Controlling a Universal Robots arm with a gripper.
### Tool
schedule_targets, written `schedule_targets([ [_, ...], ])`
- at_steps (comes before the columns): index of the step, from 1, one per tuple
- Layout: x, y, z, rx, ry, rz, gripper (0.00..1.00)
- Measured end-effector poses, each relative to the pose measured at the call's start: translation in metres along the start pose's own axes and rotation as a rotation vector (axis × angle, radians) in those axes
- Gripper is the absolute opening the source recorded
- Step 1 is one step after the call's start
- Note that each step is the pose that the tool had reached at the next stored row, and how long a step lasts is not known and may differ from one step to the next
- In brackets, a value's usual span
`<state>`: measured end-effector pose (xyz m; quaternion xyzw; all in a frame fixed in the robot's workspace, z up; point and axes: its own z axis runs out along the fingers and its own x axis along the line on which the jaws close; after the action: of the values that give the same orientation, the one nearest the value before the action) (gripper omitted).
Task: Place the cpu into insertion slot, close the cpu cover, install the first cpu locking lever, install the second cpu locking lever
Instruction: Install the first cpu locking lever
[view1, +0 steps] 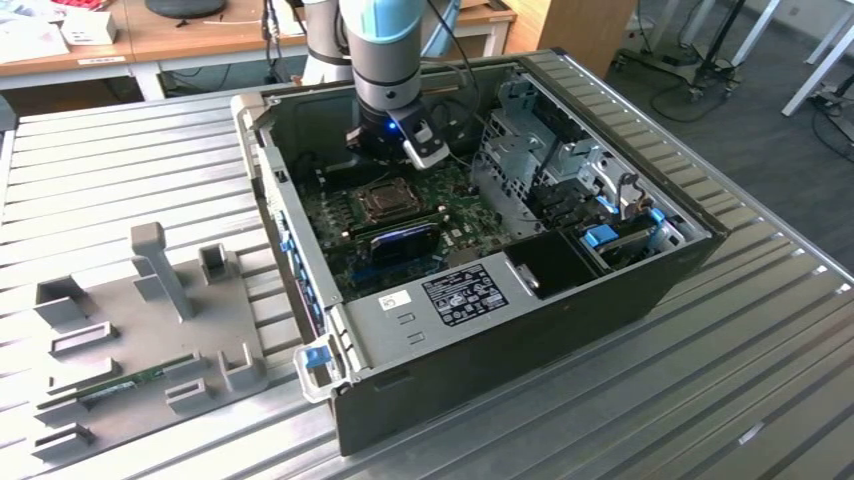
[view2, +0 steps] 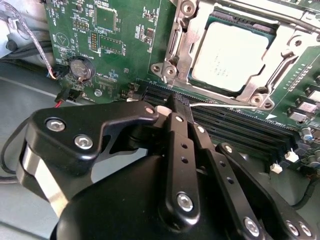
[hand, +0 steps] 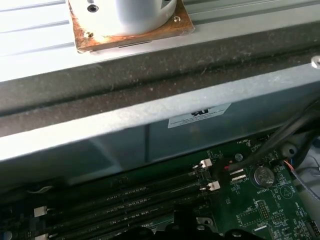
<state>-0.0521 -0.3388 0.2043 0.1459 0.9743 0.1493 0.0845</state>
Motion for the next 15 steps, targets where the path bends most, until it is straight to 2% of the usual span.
schedule_targets([
  [15, 0.0018, 0.0075, -0.0010, 0.0040, -0.0132, 0.036, 0.10],
])
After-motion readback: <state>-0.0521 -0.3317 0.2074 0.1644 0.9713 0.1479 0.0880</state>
